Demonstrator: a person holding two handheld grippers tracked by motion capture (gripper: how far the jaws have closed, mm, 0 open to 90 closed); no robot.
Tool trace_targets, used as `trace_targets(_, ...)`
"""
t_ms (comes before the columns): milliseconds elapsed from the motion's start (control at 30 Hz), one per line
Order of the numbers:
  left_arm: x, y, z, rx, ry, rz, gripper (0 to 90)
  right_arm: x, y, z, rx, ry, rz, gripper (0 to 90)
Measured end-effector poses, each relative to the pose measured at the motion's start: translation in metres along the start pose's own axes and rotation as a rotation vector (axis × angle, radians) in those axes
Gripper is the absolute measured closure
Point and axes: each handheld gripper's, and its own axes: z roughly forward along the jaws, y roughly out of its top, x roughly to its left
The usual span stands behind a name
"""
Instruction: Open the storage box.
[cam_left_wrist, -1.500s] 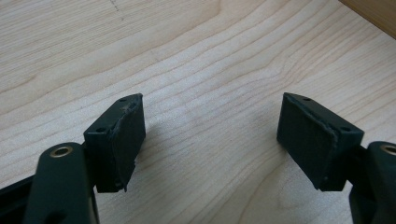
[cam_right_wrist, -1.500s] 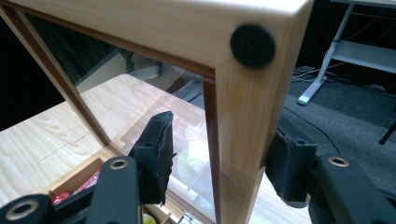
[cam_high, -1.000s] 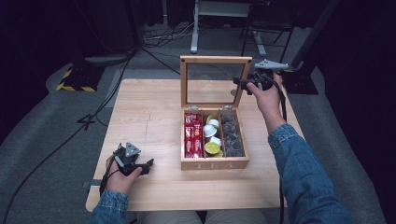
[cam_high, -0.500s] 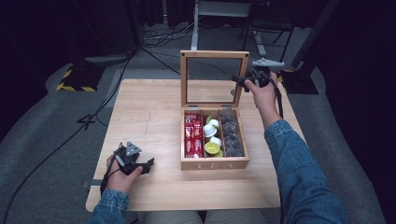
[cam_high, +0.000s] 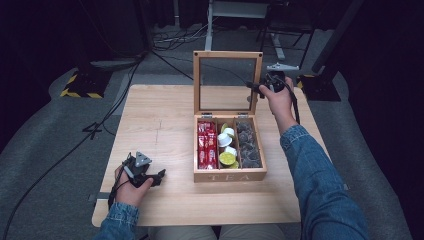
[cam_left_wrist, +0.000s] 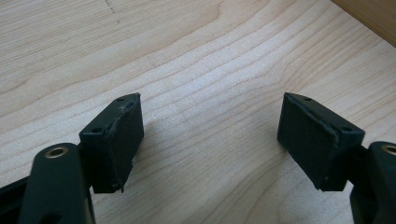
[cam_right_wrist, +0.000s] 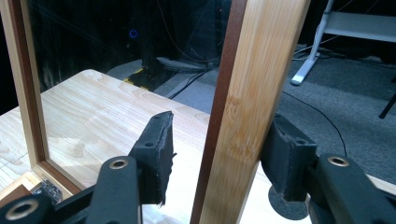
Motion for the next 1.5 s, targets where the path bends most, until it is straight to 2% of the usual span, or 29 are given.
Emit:
trace_targets(233,0.000,0.000,0.000,0.000,0.000,0.000,23.0,0.001,-0.001,0.001,0.012,-0.001,0.001,44.5)
trace_targets(400,0.001,0.001,0.001,0.002,-0.005,0.005,22.6,0.004,-0.001,-0.001,0.017,-0.033,-0.018,38.3)
trace_targets(600,0.001,0.003,0.003,0.000,-0.015,0.010,22.4,0.004,0.000,-0.017,0.013,-0.060,-0.029,36.4)
trace_targets(767,0.002,0.005,0.005,0.001,-0.022,0.016,22.2,0.002,0.001,-0.031,0.013,-0.061,-0.022,36.5)
trace_targets(1133,0.002,0.006,0.006,-0.002,-0.025,0.018,22.2,0.017,0.002,-0.065,0.008,-0.001,-0.038,37.3)
trace_targets(1367,0.002,0.008,0.009,-0.005,-0.027,0.022,22.4,0.040,0.001,-0.086,0.012,0.061,-0.064,38.1)
trace_targets(1400,0.002,0.008,0.009,-0.005,-0.027,0.022,22.5,0.040,0.001,-0.086,0.012,0.061,-0.064,38.1)
trace_targets(1500,0.002,0.009,0.009,0.000,-0.030,0.019,22.5,0.055,-0.001,-0.094,0.024,0.095,-0.083,38.2)
